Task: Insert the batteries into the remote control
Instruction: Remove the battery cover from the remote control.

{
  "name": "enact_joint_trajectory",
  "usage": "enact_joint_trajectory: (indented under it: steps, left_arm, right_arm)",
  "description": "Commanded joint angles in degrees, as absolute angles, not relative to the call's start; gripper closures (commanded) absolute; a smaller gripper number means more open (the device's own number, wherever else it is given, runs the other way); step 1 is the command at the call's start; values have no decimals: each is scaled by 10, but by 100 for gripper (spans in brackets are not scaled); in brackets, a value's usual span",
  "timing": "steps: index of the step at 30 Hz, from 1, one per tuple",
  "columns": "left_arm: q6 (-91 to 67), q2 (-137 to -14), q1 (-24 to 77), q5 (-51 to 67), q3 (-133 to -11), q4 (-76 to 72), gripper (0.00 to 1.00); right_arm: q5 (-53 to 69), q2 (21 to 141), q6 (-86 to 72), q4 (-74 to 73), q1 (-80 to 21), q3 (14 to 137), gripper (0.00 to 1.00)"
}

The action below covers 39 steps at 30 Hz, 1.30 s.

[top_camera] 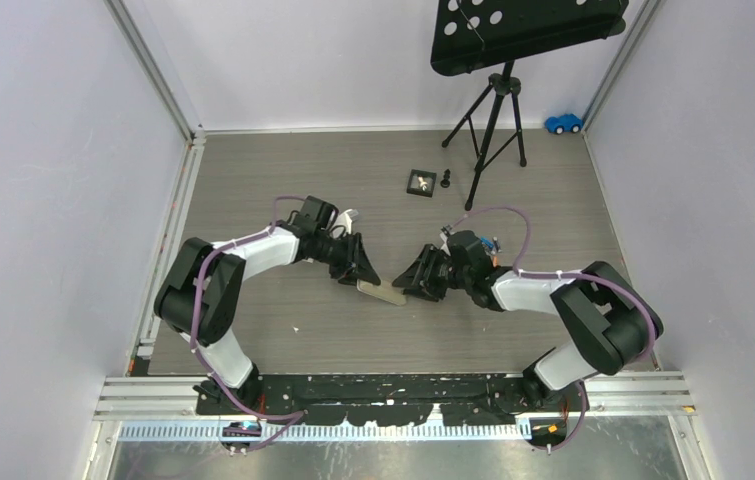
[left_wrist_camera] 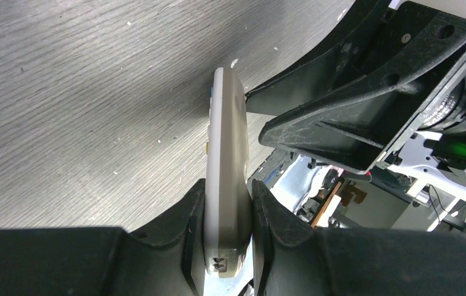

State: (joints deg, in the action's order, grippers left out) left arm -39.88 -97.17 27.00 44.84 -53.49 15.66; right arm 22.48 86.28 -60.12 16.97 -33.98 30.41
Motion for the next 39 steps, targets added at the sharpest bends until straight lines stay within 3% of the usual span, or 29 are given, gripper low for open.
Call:
enact_joint_trajectory:
  steps: [1,13,19,30,39]
  left_arm:
    - [-398,-991,286,454,-509,124,100]
    - [-398,-992,288,426,-496,125,100]
    - [-373,-967,288,331,-510,184,100]
    - [-337,-932,288,179,-563,284,100]
    - [-304,-922,288,93,-631,353,100]
  right_arm:
    - [256,903,-667,322,-353,264,52]
    - [298,1038,-841,798,-353,211,53]
    - [299,1006,-854,817,-354,230,56]
    - [271,880,-800,646,-341,221,56]
    - [96,776,-635,88,-335,320,53]
